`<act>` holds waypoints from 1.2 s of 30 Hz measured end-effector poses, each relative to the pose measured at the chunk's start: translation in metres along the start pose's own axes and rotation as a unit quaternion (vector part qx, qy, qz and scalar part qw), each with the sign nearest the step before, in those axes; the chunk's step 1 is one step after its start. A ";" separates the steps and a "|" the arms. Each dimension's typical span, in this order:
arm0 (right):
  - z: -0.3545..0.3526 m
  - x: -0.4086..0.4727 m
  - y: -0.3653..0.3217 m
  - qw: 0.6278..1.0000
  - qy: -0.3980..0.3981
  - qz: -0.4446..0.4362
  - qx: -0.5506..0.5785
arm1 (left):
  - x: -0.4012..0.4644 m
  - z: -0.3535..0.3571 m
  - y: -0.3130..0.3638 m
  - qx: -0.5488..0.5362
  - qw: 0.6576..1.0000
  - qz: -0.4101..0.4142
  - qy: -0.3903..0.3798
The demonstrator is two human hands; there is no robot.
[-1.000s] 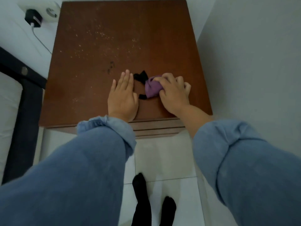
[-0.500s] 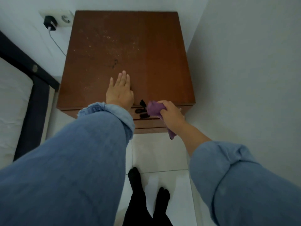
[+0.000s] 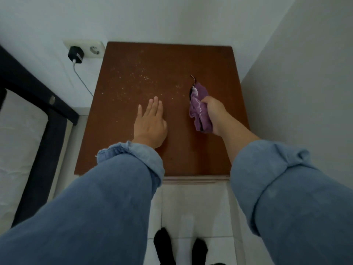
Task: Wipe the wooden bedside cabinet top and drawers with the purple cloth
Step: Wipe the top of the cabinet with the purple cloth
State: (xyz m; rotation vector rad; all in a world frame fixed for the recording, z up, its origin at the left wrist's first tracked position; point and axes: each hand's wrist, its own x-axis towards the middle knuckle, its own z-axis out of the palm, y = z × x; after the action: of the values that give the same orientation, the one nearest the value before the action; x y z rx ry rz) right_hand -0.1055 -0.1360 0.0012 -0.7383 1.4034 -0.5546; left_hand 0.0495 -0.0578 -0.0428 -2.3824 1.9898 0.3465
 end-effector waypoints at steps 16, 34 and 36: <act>0.058 0.224 -0.129 0.867 0.068 -0.289 -0.400 | 0.107 0.021 -0.036 -0.080 0.992 -0.008 0.099; 0.057 0.151 -0.025 0.675 0.064 -0.430 -0.596 | 0.112 0.022 -0.038 -0.095 0.990 -0.006 0.109; 0.050 0.117 0.004 0.684 0.065 -0.429 -0.587 | 0.113 0.023 -0.038 -0.100 0.989 -0.008 0.104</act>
State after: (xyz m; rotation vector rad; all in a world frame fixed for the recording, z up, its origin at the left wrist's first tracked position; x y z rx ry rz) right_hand -0.0436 -0.2130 -0.0800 -2.5327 1.3821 -0.3225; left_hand 0.1017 -0.1562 -0.0902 -2.6545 2.1127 0.3247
